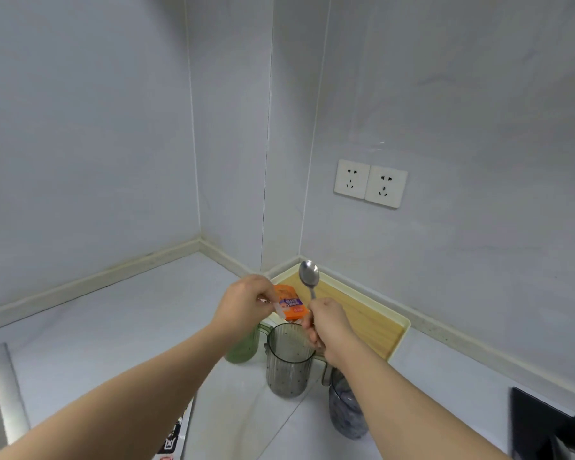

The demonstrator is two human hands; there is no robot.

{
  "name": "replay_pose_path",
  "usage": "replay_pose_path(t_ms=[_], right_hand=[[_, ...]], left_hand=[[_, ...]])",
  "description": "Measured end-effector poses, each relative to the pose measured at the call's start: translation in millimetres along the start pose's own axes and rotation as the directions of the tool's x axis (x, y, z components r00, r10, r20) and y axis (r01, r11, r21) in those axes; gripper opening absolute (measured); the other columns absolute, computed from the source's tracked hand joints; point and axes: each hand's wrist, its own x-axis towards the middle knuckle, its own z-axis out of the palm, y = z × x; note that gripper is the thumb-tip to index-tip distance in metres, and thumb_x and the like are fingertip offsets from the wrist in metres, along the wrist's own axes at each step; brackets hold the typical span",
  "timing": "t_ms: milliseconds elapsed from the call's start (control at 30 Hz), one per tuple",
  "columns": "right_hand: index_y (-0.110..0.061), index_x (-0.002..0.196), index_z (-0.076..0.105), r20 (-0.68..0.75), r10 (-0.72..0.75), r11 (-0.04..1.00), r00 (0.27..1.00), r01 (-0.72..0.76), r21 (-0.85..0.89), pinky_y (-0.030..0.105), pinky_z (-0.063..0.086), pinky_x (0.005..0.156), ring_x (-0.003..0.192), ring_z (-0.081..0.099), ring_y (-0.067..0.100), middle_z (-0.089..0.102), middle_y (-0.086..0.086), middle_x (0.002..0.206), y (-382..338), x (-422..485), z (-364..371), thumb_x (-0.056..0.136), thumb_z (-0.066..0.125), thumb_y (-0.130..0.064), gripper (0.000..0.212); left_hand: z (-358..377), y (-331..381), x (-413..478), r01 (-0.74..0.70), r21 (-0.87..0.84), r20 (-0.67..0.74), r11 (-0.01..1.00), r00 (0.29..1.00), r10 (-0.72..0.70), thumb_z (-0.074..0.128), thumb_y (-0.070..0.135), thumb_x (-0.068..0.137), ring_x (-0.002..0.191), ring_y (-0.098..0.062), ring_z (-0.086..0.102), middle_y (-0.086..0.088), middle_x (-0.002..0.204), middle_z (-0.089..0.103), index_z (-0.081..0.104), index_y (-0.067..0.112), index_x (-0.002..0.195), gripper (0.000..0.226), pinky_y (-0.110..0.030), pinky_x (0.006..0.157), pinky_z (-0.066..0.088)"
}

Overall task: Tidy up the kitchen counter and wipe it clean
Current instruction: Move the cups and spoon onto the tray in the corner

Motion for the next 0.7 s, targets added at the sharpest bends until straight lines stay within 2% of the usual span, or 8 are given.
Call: replay_pose_path(t_ms=[133,200,367,500,600,700], right_hand=[[-0.014,0.077,0.043,0.052,-0.003,1.000,0.999,0.005,-0.028,0.016,0.023,0.034,0.034,0.031,0.009,0.049,0.002,0.060,-2.1,-11.6,-5.0,0.095,0.052,-0.028,0.025],[-0.014,0.075,0.045,0.062,-0.008,0.999,0.998,0.010,-0.032,0.016,0.023,0.035,0.037,0.031,0.009,0.054,0.002,0.064,-3.5,-16.8,-7.6,0.092,0.058,-0.025,0.024],[-0.013,0.078,0.047,0.071,-0.003,1.000,0.998,0.004,-0.014,0.018,0.023,0.037,0.039,0.030,0.010,0.065,0.005,0.074,-5.0,-20.7,-11.3,0.087,0.066,-0.019,0.022],[-0.014,0.082,0.047,0.052,-0.012,0.999,0.999,0.014,-0.044,0.017,0.025,0.033,0.031,0.031,0.007,0.066,0.006,0.077,-5.0,-17.4,-5.0,0.087,0.064,-0.012,0.018],[-0.013,0.082,0.046,0.029,-0.010,0.997,1.000,0.013,-0.075,0.017,0.026,0.032,0.027,0.031,0.005,0.061,0.010,0.081,-4.1,-11.8,4.4,0.082,0.063,-0.004,0.019],[-0.013,0.084,0.044,0.021,-0.017,0.995,1.000,0.019,-0.102,0.018,0.026,0.035,0.034,0.033,0.010,0.053,0.010,0.076,-1.9,-5.7,23.8,0.079,0.063,-0.003,0.022]], left_hand=[[14.1,13.2,-2.4,0.045,-0.078,0.025,0.996,0.999,-0.043,0.067,0.002,0.078,0.084,-0.012,0.056,0.004,0.092,0.052,0.073,0.005,0.085,0.010,-0.003,0.070,0.037],[16.8,18.4,-1.6,0.043,-0.075,0.033,0.996,0.999,-0.041,0.066,0.003,0.079,0.082,-0.011,0.054,0.004,0.092,0.052,0.073,0.005,0.087,0.011,-0.008,0.072,0.037],[17.7,21.4,2.2,-0.001,-0.024,0.048,1.000,0.999,0.002,0.066,0.005,0.079,0.082,-0.008,0.049,0.005,0.091,0.052,0.073,0.006,0.089,0.013,-0.001,0.064,0.034],[12.1,16.6,-0.9,-0.012,-0.022,0.077,1.000,0.997,0.013,0.062,0.004,0.083,0.086,-0.012,0.057,0.004,0.099,0.052,0.070,0.009,0.099,0.018,-0.007,0.071,0.035],[0.0,1.3,-4.7,0.100,0.029,0.079,0.995,0.992,-0.102,0.054,0.005,0.087,0.086,-0.013,0.053,0.000,0.112,0.050,0.065,0.015,0.109,0.026,-0.016,0.077,0.038],[-18.0,-23.0,-13.6,0.266,0.125,0.115,0.956,0.953,-0.280,0.047,0.004,0.086,0.093,-0.020,0.052,-0.002,0.109,0.046,0.061,0.012,0.108,0.027,-0.024,0.080,0.040]])
